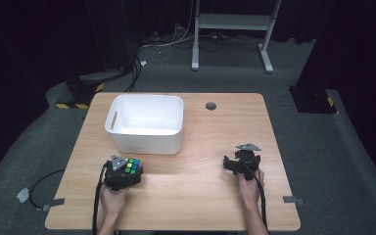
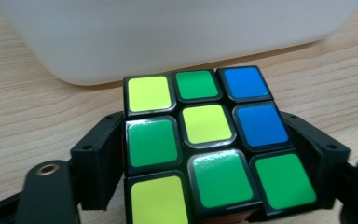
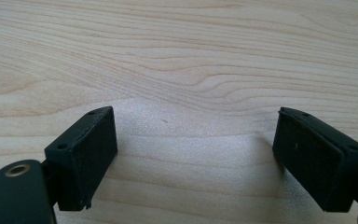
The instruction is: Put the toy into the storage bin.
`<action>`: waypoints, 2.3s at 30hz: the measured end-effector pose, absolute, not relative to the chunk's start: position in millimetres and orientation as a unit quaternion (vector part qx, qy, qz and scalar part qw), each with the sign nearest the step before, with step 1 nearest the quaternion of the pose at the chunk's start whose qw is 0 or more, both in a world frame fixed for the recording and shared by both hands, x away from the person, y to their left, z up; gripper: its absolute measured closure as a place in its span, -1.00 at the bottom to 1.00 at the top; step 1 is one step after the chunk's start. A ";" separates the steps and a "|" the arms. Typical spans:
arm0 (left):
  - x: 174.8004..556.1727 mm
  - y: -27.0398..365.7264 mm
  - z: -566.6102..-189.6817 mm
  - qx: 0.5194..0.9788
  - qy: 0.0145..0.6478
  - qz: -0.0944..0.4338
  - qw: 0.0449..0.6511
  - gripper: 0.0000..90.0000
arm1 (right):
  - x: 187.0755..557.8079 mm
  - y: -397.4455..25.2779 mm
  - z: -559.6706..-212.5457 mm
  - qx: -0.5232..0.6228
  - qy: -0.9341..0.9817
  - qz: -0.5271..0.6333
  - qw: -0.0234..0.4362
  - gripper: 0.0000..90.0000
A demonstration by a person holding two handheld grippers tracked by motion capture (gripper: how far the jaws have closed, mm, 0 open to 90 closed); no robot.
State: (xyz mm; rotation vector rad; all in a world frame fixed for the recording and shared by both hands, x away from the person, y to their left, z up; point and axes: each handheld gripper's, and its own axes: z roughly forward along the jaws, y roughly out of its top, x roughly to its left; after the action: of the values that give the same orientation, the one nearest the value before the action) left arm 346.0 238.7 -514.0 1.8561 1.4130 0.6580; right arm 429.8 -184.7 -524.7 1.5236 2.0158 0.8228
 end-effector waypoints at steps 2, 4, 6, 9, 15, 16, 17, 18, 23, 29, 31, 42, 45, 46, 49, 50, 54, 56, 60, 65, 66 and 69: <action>345.4 239.6 -514.6 0.718 0.546 0.253 0.350 -0.43 | 429.8 -184.7 -524.7 0.557 0.736 0.301 0.240 -0.69; 345.3 240.0 -514.7 0.718 0.545 0.254 0.351 -0.42 | 429.8 -184.7 -524.7 0.557 0.736 0.300 0.240 -0.69; 344.3 241.0 -516.1 0.716 0.545 0.254 0.355 -0.40 | 429.9 -184.7 -524.7 0.556 0.737 0.301 0.239 -0.69; 342.5 241.6 -516.5 0.715 0.543 0.258 0.358 -0.32 | 430.0 -184.7 -524.7 0.555 0.738 0.301 0.240 -0.69; 341.0 244.5 -515.6 0.721 0.536 0.259 0.354 -0.26 | 430.1 -184.6 -524.7 0.554 0.738 0.301 0.239 -0.69; 341.0 244.5 -515.6 0.721 0.536 0.259 0.354 -0.26 | 430.1 -184.6 -524.7 0.554 0.738 0.301 0.239 -0.69; 341.1 244.7 -515.6 0.721 0.536 0.259 0.355 -0.26 | 430.0 -184.6 -524.7 0.554 0.738 0.301 0.239 -0.70; 341.4 244.7 -515.5 0.721 0.537 0.259 0.354 -0.26 | 430.0 -184.6 -524.7 0.555 0.738 0.301 0.239 -0.70; 343.9 244.3 -514.2 0.722 0.537 0.251 0.358 -0.26 | 430.0 -184.5 -524.7 0.554 0.739 0.301 0.239 -0.69; 345.6 243.8 -512.0 0.721 0.531 0.246 0.370 -0.26 | 429.4 -184.1 -524.7 0.554 0.738 0.301 0.239 -0.69; 345.7 243.6 -510.8 0.723 0.529 0.241 0.374 -0.25 | 429.2 -184.0 -524.7 0.555 0.738 0.301 0.239 -0.70; 345.3 241.0 -499.4 0.732 0.510 0.229 0.389 -0.25 | 428.4 -183.7 -524.7 0.555 0.738 0.301 0.238 -0.70; 344.7 240.2 -494.5 0.734 0.503 0.227 0.396 -0.25 | 428.4 -183.7 -524.7 0.555 0.738 0.301 0.238 -0.69; 344.2 240.4 -493.4 0.732 0.502 0.223 0.402 -0.25 | 428.3 -183.7 -524.7 0.555 0.738 0.301 0.238 -0.70; 344.6 242.9 -492.0 0.730 0.503 0.208 0.413 -0.25 | 428.3 -183.7 -524.7 0.555 0.738 0.301 0.238 -0.70; 344.6 242.9 -492.0 0.730 0.503 0.208 0.413 -0.25 | 428.3 -183.7 -524.7 0.555 0.738 0.301 0.238 -0.70; 345.3 246.2 -491.7 0.733 0.501 0.203 0.412 -0.25 | 428.3 -183.7 -524.7 0.555 0.738 0.301 0.238 -0.70; 345.6 249.8 -491.2 0.732 0.503 0.199 0.415 -0.25 | 428.3 -183.7 -524.7 0.555 0.738 0.301 0.238 -0.69; 344.1 254.4 -487.4 0.726 0.502 0.199 0.425 -0.25 | 428.3 -183.7 -524.7 0.555 0.738 0.301 0.238 -0.70; 343.3 261.5 -481.0 0.721 0.499 0.195 0.440 -0.25 | 428.3 -183.7 -524.7 0.555 0.738 0.301 0.238 -0.70; 343.3 262.8 -480.1 0.720 0.498 0.194 0.442 -0.25 | 428.3 -183.6 -524.7 0.555 0.738 0.301 0.238 -0.69; 343.8 265.7 -478.5 0.718 0.501 0.186 0.447 -0.25 | 428.3 -183.7 -524.7 0.555 0.738 0.301 0.238 -0.70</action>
State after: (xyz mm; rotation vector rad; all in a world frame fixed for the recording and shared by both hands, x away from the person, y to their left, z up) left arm 343.8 265.7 -478.5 1.7768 1.2400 0.4608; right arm 428.3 -183.7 -524.7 1.5192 2.0221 0.8254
